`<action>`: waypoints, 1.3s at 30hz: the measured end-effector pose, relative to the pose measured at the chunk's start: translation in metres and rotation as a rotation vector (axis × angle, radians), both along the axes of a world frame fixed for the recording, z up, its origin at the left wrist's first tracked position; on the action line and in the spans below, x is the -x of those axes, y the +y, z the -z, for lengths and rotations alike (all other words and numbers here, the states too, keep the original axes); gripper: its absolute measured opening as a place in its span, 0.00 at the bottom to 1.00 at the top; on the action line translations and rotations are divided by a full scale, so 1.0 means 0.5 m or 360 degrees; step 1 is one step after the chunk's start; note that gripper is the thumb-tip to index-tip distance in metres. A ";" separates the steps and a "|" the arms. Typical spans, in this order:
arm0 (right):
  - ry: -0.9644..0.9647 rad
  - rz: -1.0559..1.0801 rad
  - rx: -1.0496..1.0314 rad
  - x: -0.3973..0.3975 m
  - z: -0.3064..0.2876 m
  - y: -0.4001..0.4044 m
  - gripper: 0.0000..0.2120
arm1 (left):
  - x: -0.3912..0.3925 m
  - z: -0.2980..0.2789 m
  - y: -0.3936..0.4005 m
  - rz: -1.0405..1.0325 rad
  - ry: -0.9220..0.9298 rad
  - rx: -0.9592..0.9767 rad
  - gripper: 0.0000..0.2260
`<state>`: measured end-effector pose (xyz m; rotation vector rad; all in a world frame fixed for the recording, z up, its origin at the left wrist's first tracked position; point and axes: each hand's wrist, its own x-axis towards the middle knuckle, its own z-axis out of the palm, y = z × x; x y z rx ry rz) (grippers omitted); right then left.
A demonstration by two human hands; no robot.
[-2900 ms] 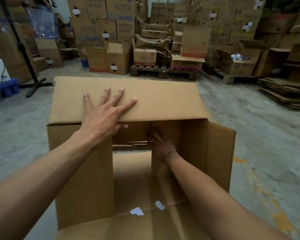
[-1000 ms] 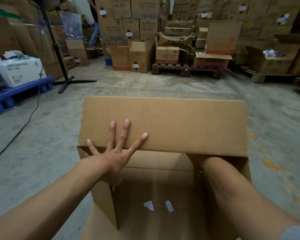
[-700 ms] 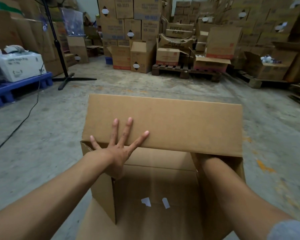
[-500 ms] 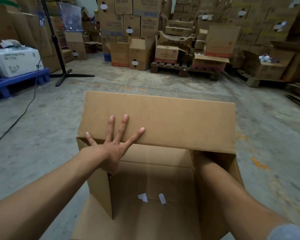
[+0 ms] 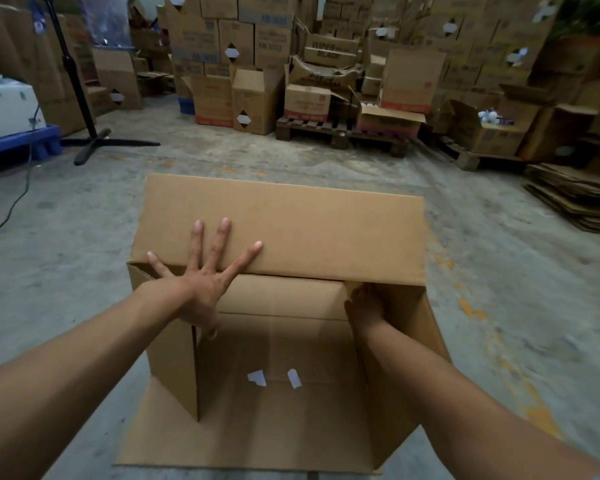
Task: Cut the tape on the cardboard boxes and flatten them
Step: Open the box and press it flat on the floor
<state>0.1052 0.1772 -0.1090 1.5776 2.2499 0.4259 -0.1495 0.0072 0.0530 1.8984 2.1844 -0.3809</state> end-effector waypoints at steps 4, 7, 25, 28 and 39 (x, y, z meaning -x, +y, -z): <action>-0.0379 -0.0314 0.0161 0.023 -0.062 -0.082 0.21 | 0.002 0.004 -0.015 0.0003 -0.0018 -0.0070 0.63; -0.0276 -0.0639 0.0213 0.034 -0.097 -0.136 0.18 | 0.002 0.008 -0.031 0.0023 -0.0039 -0.0170 0.62; 0.0513 -0.0799 -0.0860 -0.022 -0.262 -0.164 0.49 | 0.153 0.036 -0.171 -0.0416 -0.0299 -0.0729 0.66; 0.0583 -0.0711 -0.0857 -0.016 -0.256 -0.168 0.51 | 0.208 0.057 -0.209 -0.0597 -0.0640 -0.0747 0.69; 0.2634 -0.0447 -0.0032 0.007 -0.265 -0.204 0.66 | 0.288 0.082 -0.245 -0.1039 -0.1078 -0.0809 0.49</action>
